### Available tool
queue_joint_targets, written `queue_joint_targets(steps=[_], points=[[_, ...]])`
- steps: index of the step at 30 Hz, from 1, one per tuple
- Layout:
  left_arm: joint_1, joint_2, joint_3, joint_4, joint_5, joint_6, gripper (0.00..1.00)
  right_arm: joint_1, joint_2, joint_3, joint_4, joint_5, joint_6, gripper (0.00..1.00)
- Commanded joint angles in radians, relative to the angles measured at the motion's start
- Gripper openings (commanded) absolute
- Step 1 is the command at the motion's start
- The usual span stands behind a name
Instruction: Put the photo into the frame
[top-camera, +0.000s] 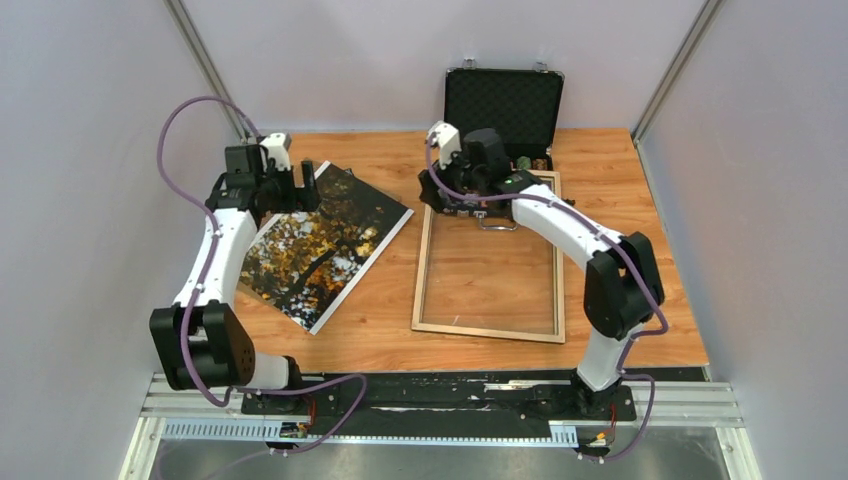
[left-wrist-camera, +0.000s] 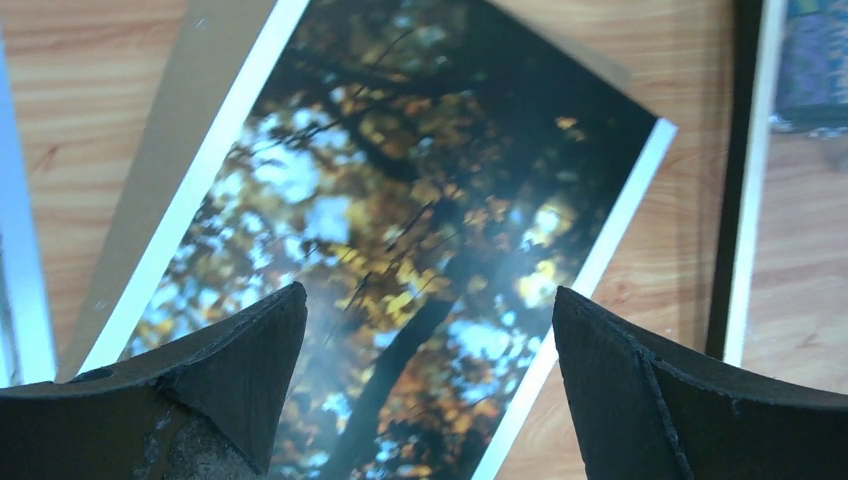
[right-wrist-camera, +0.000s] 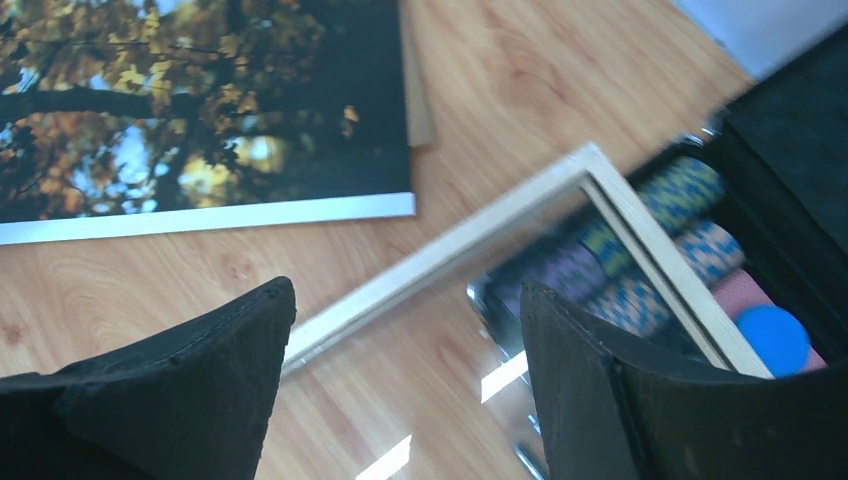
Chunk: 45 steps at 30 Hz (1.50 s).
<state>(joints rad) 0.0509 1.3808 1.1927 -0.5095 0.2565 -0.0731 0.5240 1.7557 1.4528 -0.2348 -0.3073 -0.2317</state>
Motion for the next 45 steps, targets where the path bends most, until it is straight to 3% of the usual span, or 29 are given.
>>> queue_joint_targets(steps=[1,14,33,45], points=[[0.101,-0.016,0.002,-0.097,0.057,0.099,1.0,0.087,0.095,0.112,0.02,0.012,-0.036,0.82],[0.262,0.23,0.087,-0.208,0.092,0.27,1.0,0.235,0.395,0.365,-0.047,-0.001,-0.024,0.85],[0.31,0.468,0.218,-0.186,-0.012,0.415,0.99,0.297,0.392,0.22,-0.153,0.009,0.005,0.84],[0.312,0.599,0.336,-0.216,0.048,0.397,0.99,0.297,0.45,0.215,-0.187,0.043,0.011,0.81]])
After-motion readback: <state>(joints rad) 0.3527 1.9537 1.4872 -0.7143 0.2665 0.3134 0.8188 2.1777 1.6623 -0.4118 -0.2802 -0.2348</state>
